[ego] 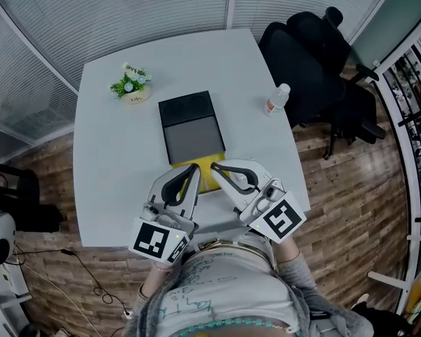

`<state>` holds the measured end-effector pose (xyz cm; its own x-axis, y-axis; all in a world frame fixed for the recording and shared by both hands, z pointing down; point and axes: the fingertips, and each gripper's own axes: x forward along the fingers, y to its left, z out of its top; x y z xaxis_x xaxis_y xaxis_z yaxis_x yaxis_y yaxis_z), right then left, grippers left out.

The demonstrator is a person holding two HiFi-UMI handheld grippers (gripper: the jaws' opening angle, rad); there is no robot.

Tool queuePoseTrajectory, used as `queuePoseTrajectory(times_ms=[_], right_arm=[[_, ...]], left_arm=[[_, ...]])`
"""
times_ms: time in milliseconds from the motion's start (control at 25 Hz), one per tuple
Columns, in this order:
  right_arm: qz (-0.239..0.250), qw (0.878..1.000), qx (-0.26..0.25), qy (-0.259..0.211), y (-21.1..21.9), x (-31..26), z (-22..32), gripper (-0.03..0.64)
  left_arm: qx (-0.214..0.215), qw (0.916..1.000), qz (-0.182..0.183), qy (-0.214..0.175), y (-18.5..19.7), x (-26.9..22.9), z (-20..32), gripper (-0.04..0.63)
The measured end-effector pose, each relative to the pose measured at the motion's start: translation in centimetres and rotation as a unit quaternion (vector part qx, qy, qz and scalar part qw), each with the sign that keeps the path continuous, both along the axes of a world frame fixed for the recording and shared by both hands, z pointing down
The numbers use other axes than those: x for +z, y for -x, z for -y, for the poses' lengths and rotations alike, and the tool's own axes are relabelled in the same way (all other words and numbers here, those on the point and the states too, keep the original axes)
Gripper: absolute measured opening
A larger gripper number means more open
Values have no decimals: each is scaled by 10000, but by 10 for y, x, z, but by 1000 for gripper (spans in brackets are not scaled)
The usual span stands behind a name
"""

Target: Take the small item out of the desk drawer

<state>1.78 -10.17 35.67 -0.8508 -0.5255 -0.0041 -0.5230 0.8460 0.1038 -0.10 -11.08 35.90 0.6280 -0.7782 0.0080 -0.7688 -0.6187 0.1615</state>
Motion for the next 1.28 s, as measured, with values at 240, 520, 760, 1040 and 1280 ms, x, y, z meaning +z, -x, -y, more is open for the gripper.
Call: queuePoseTrajectory(times_ms=[240, 520, 760, 1040, 1280], right_arm=[[-18, 9998, 41, -210, 1, -21, 1, 3], [97, 9988, 246, -415, 3, -22, 4, 3], [18, 9993, 361, -136, 6, -5, 5, 2], [-86, 9994, 322, -88, 8, -1, 4, 2], [-173, 9995, 250, -93, 8, 0, 4, 2]], left_arm=[[62, 9984, -13, -561, 0, -29, 0, -3], [-54, 9977, -19, -681, -1, -32, 1, -3], [-211, 9989, -25, -425, 3, -14, 2, -2], [-215, 9992, 36, -334, 2, -5, 0, -3], [-203, 9993, 93, -316, 1, -3, -1, -3]])
